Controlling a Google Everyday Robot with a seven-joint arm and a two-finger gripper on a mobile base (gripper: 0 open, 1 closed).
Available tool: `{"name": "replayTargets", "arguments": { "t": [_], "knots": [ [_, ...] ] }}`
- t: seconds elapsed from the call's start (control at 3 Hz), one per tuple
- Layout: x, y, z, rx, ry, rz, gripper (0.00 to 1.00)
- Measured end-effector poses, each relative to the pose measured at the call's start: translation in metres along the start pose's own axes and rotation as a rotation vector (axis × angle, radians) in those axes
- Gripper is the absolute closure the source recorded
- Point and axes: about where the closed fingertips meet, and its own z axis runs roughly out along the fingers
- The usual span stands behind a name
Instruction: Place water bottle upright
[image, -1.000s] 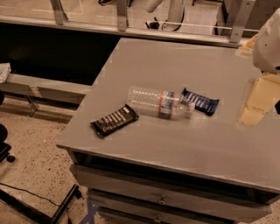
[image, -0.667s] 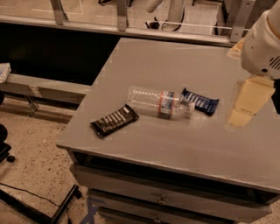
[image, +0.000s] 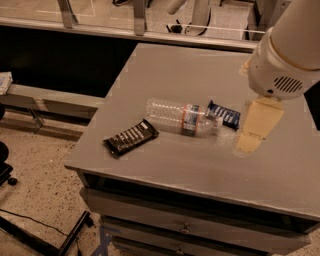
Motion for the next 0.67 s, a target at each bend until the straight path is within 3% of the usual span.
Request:
{"name": "replayTargets", "arguments": {
  "t": [0.67],
  "knots": [
    [-0.03, 0.005, 0.031, -0.031, -0.011, -0.036, 0.0]
  ]
}}
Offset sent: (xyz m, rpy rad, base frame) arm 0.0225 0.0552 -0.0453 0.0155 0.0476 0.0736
